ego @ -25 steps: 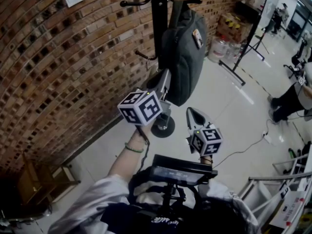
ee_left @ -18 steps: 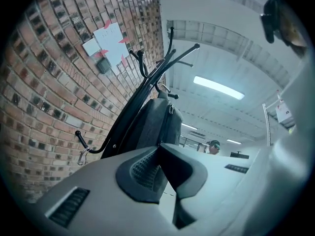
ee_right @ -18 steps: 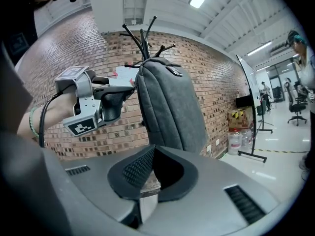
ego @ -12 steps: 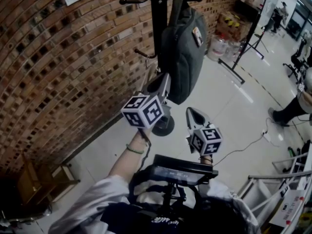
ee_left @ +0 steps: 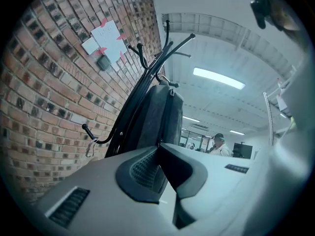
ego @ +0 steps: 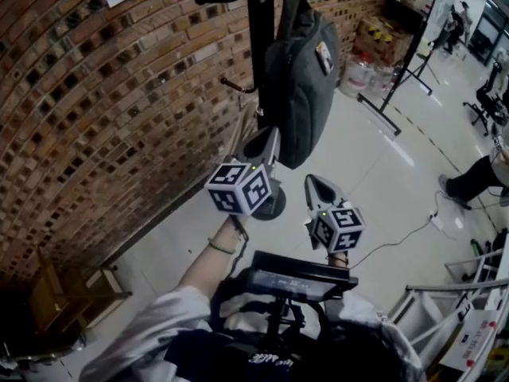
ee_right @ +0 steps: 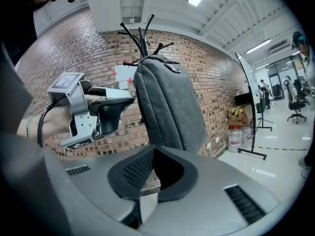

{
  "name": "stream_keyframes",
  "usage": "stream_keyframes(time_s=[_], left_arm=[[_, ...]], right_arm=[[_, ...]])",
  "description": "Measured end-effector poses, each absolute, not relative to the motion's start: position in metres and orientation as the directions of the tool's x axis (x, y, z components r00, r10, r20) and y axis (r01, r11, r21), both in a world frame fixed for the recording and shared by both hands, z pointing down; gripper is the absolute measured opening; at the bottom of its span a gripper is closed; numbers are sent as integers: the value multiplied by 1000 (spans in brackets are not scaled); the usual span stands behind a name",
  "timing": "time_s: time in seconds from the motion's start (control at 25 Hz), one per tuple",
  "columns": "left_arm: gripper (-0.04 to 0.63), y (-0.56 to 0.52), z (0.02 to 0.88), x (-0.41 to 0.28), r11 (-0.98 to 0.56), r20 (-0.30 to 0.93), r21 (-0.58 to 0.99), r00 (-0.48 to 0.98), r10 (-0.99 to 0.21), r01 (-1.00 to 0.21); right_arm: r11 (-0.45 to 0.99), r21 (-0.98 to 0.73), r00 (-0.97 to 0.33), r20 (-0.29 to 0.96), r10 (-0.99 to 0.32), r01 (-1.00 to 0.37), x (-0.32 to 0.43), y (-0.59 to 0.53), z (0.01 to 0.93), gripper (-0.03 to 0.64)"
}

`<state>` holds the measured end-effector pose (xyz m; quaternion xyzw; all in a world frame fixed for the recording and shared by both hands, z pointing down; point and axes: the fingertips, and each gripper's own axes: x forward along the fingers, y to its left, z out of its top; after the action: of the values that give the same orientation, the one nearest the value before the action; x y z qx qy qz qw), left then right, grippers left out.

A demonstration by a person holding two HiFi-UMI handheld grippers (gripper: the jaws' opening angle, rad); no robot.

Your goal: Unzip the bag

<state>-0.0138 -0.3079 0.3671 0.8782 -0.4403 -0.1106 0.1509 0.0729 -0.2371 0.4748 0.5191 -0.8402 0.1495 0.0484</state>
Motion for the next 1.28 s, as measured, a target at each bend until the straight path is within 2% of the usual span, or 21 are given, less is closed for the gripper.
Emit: stream_keyframes(time_s=[0.84,1.28], left_arm=[[3,-307,420,-8,-546,44,292,581,-812,-785],[3,-309,439,-5,-527,63,309,570,-819,-791]], right_arm=[[416,-209,-459,249,-852,-885,69,-238,484,-3],[404,-215,-450,250,-858,-889,69,-239,483,-3]])
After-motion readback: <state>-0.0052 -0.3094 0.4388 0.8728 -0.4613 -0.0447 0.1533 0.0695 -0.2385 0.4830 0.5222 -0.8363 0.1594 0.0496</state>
